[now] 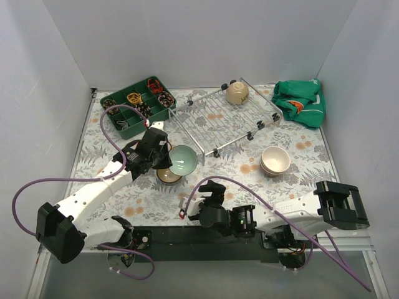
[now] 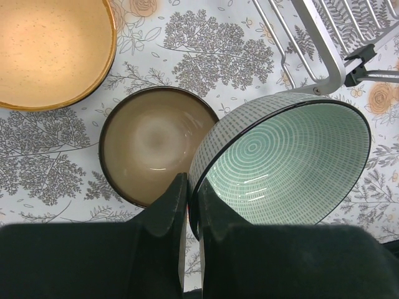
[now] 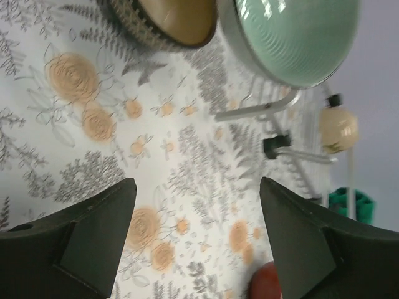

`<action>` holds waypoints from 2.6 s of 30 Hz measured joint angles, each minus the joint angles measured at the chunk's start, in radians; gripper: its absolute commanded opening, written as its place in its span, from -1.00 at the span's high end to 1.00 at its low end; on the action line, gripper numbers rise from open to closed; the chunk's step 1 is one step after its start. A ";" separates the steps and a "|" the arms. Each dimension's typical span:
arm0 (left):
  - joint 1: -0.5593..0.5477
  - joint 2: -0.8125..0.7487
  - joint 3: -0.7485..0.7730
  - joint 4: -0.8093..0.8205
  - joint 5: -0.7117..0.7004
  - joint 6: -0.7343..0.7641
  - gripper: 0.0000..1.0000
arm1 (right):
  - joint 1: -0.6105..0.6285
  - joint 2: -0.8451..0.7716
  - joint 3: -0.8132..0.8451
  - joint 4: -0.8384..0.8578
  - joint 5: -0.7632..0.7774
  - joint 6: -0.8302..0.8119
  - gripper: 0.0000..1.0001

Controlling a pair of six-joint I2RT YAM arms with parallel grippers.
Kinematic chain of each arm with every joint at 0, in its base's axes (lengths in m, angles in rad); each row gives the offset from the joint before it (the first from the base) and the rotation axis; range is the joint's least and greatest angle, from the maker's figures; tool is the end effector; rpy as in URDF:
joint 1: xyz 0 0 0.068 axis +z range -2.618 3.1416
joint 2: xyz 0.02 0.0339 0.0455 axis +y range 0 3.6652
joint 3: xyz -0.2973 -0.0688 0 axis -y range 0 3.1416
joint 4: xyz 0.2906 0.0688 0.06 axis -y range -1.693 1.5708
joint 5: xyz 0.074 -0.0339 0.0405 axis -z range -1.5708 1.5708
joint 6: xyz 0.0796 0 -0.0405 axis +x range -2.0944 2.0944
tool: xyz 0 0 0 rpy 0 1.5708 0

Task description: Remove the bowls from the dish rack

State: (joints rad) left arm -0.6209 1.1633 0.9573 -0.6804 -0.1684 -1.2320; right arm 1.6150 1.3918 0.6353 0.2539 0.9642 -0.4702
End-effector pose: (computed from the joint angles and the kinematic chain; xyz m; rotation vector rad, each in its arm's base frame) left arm 0.2479 -0.1609 0.2676 -0.8360 2.3967 -0.5939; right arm 0.0510 0.3268 0.1927 -1.2537 1.3662 -0.2117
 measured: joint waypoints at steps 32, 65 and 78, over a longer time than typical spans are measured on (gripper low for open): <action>0.131 0.079 -0.146 0.086 0.005 0.064 0.55 | -0.431 -0.554 -0.142 -0.369 -0.340 0.606 -0.78; 0.135 -0.068 -0.233 0.082 0.023 0.003 0.68 | -0.620 -0.491 -0.068 -0.380 -0.403 0.552 -0.73; 0.135 -0.132 -0.170 0.059 0.033 -0.018 -0.13 | -0.664 -0.408 0.021 -0.385 -0.404 0.505 -0.73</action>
State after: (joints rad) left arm -0.4858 1.0313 0.7876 -0.6216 -0.1356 -1.2503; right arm 0.9508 0.9840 0.6567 -0.1307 0.5598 0.0349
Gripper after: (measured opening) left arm 0.484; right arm 0.870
